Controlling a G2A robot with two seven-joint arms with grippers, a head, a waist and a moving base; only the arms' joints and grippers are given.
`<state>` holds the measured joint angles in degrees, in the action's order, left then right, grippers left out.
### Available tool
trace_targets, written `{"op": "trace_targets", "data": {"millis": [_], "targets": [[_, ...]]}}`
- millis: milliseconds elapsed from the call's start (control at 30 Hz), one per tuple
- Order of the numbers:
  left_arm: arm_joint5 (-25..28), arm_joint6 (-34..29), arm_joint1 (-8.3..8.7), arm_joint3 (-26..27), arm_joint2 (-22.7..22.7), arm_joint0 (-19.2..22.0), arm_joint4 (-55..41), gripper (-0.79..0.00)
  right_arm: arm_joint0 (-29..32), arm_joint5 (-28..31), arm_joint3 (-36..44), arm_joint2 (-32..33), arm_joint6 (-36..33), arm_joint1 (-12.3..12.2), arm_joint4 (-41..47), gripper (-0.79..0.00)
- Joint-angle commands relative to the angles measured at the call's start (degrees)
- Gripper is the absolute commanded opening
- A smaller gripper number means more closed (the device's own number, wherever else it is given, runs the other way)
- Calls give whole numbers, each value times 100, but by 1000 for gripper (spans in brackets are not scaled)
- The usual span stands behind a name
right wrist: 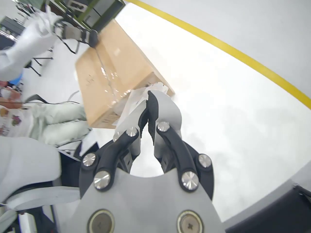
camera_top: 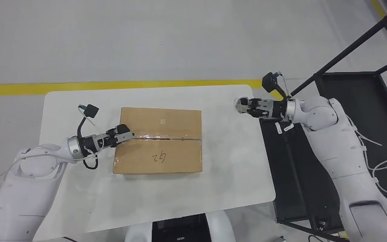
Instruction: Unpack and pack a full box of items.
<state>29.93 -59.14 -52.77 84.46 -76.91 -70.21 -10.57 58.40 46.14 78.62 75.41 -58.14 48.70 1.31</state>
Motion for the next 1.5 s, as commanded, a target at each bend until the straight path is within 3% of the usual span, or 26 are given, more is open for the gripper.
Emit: {"op": "trace_targets", "data": {"millis": [0,300,533,700,967,1267,1467], "targets": [[0,0,0,0,0,0,0,0,49,-266,244,-8,-267,-95,660,-785],[0,0,0,0,0,0,0,0,-204,-714,379,-519,-714,-204,1836,-785],[0,0,0,0,0,0,0,0,-609,-774,239,-988,-774,-95,2461,-785],[-101,511,32,48,-272,-203,205,0,-834,-697,415,-1357,-697,40,3097,-785],[-103,612,124,291,-786,-660,234,0,-1094,-511,474,-1969,-512,215,3077,-785],[-157,608,106,136,-587,-611,331,0,-1363,-10,268,-2680,-10,519,2885,-785],[-100,717,39,-87,-175,-348,607,0,-1492,316,89,-2876,361,697,2820,-785]]}}
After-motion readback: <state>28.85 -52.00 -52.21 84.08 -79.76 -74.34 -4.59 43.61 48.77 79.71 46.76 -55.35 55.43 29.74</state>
